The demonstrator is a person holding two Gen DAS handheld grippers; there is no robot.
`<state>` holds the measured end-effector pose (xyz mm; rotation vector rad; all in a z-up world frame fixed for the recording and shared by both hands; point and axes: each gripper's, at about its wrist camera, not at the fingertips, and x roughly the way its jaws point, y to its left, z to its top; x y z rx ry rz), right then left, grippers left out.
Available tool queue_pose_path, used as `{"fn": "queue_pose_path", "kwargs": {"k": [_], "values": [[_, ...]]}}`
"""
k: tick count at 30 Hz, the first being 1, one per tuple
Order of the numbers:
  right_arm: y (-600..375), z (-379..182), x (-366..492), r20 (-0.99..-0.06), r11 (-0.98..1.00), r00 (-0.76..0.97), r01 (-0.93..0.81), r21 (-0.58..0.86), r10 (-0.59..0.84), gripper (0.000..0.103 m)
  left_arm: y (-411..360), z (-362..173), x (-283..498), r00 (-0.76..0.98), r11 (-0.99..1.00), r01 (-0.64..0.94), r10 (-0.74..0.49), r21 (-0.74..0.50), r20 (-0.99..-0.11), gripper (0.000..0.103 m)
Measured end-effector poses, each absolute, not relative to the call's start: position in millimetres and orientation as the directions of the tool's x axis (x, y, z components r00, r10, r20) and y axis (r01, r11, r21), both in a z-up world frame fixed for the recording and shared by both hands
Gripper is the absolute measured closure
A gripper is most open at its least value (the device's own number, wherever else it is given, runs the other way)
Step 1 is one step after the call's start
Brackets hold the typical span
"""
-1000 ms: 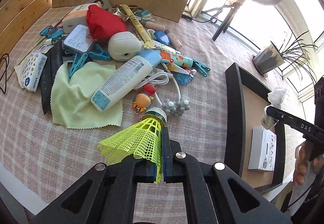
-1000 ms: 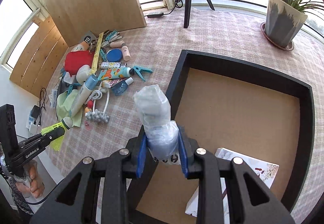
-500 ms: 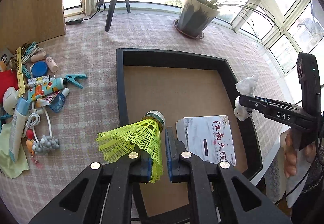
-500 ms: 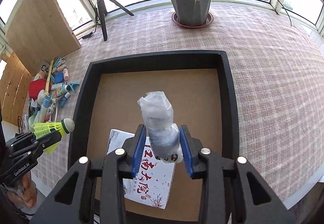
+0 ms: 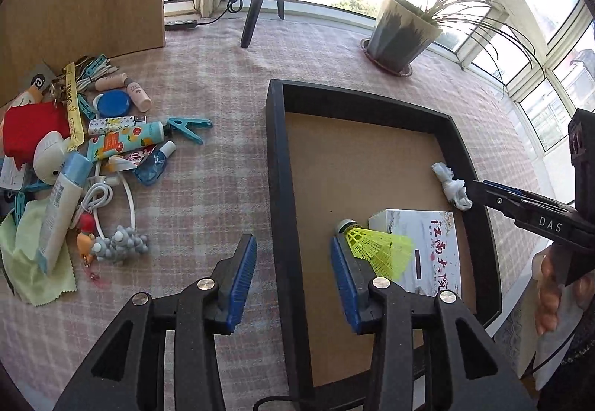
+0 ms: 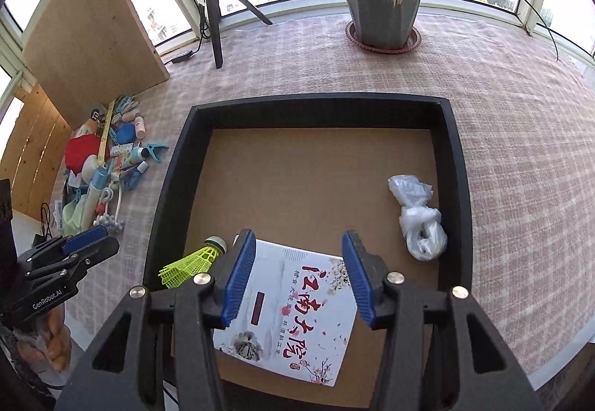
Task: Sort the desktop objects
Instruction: 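Carry the shuttlecock and wrapped item into the tray and release both, then grasp the pale green cloth with the left tool while the right tool grasps the blue clothespin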
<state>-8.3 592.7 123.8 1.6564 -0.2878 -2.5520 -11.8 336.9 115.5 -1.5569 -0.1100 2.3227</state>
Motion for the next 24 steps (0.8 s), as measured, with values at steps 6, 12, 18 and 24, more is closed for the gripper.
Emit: {"fn": "queue_pose_path", "kwargs": {"k": [6, 12, 18, 24], "values": [[541.1, 129.8, -28.0, -0.890, -0.975, -0.398, 0.057, 0.217, -0.221, 0.055, 269.2, 108.9, -11.9, -0.358, -0.969, -0.115, 0.248, -0.221, -0.900, 0.064], [472.0, 135.4, -53.4, -0.891, -0.957, -0.357, 0.173, 0.231, -0.279, 0.055, 174.7, 106.7, -12.8, -0.393, -0.979, 0.063, 0.156, -0.196, -0.906, 0.064], [399.8, 134.0, -86.1, -0.897, -0.936, -0.316, 0.269, 0.227, -0.309, 0.048, 101.2, 93.5, -10.9, -0.386, -0.951, 0.231, 0.106, -0.207, -0.916, 0.065], [364.6, 116.1, -133.8, -0.935, -0.937, -0.274, 0.325, 0.130, -0.225, 0.048, 63.8, 76.8, -6.6, -0.368, -0.934, 0.297, 0.081, -0.200, -0.926, 0.067]]}}
